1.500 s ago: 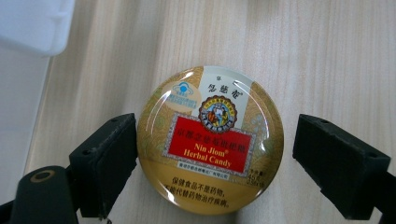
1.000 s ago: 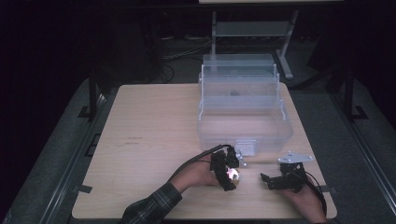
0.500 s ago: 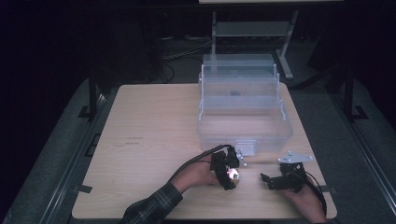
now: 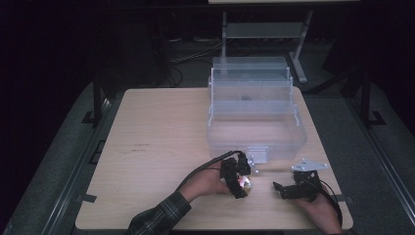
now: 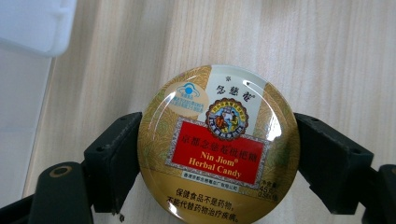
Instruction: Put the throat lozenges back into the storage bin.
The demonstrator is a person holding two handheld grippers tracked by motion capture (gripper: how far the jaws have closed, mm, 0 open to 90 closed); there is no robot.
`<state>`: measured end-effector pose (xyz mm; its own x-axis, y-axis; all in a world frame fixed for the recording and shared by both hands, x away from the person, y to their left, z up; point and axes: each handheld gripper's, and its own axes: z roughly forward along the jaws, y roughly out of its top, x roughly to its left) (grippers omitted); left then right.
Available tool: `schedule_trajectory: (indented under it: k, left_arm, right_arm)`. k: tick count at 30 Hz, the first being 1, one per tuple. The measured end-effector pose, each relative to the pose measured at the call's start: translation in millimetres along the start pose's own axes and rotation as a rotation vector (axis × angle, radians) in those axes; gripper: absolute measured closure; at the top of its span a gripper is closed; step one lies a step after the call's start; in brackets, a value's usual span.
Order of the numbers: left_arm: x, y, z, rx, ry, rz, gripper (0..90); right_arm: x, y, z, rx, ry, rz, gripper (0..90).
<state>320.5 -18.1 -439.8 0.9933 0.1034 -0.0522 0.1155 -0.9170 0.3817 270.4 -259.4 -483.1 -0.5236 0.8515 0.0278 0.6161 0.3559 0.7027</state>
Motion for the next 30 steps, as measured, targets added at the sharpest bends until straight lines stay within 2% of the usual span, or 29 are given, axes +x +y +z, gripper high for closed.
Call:
schedule_trajectory:
  k: [21,30]
  left_arm:
    - [-1.6,2.7,-19.6,0.009,-0.015,-0.003,19.5]
    - [-1.4,4.9,-29.5,-0.003,-0.014,-0.011,19.5]
  right_arm:
    - [0.1,0.0,0.0,0.000,0.002,0.001,2.0]
    - [0.1,0.0,-0.1,0.000,0.002,0.001,2.0]
